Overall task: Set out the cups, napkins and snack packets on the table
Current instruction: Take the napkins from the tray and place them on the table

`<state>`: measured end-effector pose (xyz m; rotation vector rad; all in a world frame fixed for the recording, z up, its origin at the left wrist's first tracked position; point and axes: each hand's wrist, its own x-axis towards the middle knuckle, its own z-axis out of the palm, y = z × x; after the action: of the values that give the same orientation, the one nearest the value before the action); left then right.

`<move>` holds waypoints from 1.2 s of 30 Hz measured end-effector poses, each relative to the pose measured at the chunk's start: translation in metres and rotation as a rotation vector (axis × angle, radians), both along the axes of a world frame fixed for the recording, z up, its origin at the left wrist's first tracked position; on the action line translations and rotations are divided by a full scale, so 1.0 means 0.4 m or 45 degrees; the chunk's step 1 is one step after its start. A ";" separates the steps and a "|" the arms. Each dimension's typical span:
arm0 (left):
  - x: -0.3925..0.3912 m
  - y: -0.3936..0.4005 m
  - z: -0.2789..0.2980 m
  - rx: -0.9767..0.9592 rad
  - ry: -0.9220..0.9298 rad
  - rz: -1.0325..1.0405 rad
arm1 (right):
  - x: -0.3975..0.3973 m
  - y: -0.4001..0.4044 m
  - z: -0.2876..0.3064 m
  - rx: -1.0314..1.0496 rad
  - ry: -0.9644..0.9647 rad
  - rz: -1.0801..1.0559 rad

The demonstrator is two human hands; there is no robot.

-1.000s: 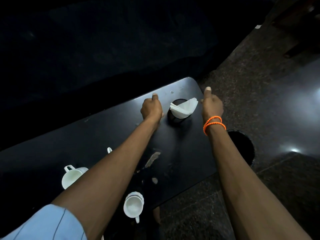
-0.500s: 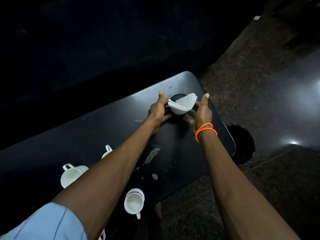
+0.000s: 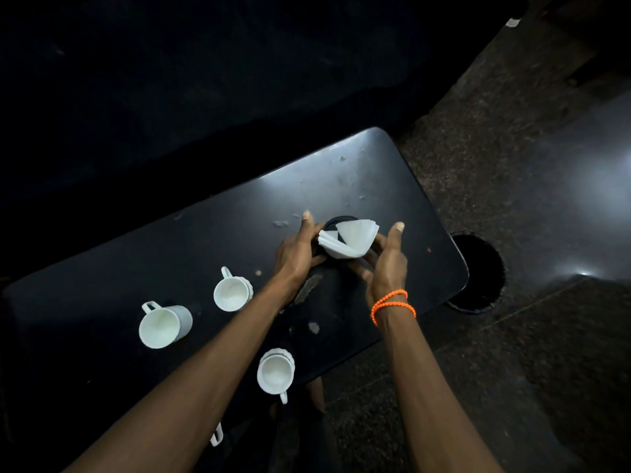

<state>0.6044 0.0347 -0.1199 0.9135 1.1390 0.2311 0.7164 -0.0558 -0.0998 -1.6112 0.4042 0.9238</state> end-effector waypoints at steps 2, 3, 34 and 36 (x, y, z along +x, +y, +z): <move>-0.050 -0.028 0.014 -0.019 0.021 -0.008 | -0.041 -0.025 -0.001 0.005 0.023 0.008; -0.074 -0.042 0.019 -0.029 0.047 -0.003 | -0.062 -0.036 -0.002 0.006 0.036 0.016; -0.216 -0.180 0.007 -0.051 0.108 0.089 | -0.220 -0.127 -0.027 -0.271 -0.090 -0.015; -0.217 -0.173 0.019 0.024 0.139 0.093 | -0.223 -0.108 -0.006 -0.466 -0.342 0.002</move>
<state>0.5177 -0.0347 -0.1125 0.9105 1.2748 0.2542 0.6274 -0.0991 -0.1022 -2.0401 0.3994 0.6447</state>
